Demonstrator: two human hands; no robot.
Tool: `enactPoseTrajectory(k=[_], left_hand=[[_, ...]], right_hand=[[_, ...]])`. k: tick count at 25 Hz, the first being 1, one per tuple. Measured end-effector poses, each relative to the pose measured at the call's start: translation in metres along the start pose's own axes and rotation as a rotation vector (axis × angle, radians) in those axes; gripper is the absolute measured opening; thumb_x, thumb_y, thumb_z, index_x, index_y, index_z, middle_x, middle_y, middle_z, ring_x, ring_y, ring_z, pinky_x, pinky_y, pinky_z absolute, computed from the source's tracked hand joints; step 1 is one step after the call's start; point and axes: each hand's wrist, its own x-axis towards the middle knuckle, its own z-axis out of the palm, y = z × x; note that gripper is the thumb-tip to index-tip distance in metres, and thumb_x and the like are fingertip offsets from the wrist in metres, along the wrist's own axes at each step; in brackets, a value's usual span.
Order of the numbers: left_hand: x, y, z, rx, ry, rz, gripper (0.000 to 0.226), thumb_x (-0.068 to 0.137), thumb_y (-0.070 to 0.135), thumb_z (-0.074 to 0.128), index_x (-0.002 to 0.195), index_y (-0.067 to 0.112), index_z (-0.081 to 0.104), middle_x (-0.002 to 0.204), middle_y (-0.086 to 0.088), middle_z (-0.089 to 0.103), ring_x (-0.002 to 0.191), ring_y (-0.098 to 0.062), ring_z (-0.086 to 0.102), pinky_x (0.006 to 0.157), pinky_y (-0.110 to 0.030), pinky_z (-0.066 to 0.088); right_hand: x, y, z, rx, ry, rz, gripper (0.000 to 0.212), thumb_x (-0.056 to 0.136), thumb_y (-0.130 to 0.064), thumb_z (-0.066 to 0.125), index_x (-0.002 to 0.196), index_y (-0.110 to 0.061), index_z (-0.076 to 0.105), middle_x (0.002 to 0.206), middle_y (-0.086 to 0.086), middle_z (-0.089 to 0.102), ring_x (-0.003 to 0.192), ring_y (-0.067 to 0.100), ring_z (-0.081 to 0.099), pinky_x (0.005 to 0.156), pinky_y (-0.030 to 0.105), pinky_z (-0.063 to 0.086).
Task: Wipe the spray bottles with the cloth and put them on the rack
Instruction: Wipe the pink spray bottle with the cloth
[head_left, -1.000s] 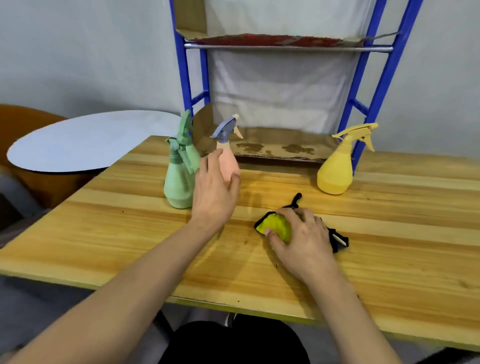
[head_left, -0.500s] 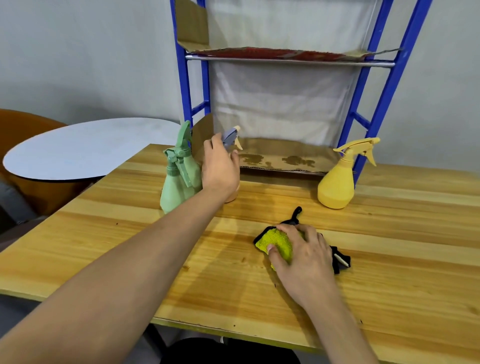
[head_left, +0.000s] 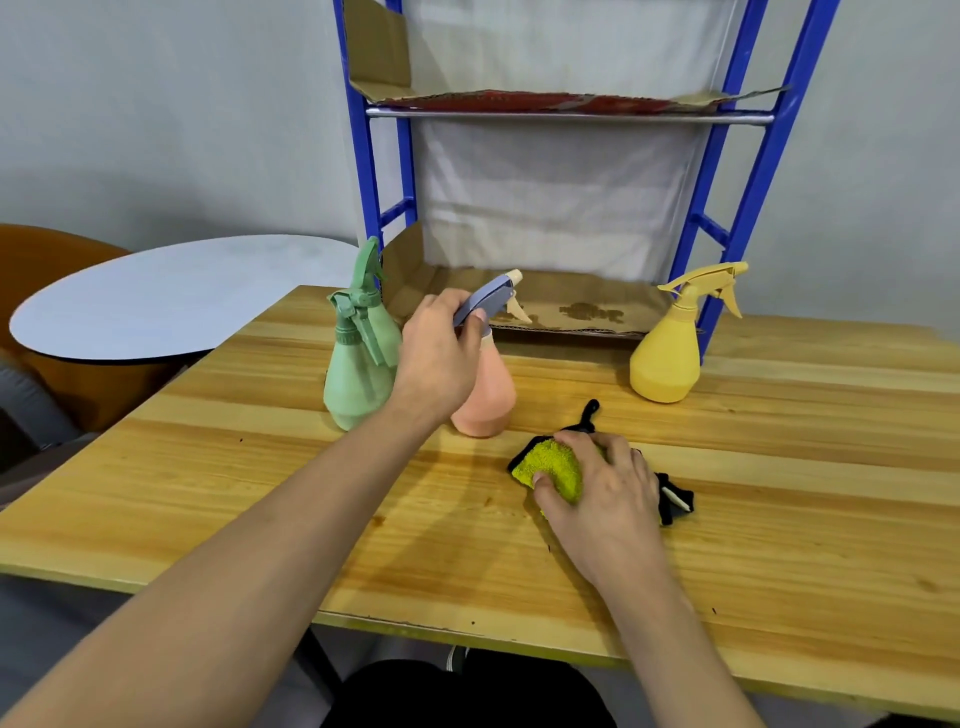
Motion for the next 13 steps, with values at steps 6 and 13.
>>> enactPoseTrajectory(k=[6,13], left_hand=[[-0.045,0.002,-0.031,-0.11,-0.097,0.031,0.019,0.106,0.023,0.055,0.12,0.021,0.066,0.107,0.005,0.067,0.097,-0.014,0.062,0.078,-0.021,0.043],[-0.078,-0.006,-0.049,-0.363,-0.12,0.0,0.025,0.099,0.024,0.068,0.123,0.028,0.063,0.112,0.014,0.072,0.103,-0.007,0.071,0.093,-0.035,0.058]], right_hand=[[-0.01,-0.003,-0.006,-0.243,0.069,0.07,0.063,0.088,-0.065,0.052,0.145,-0.038,0.048,0.135,0.01,0.057,0.126,0.032,0.051,0.109,0.051,0.035],[-0.014,0.008,-0.017,0.07,0.091,0.077,0.051,0.092,-0.043,0.062,0.142,-0.042,0.05,0.121,0.006,0.058,0.113,0.03,0.053,0.098,0.047,0.039]])
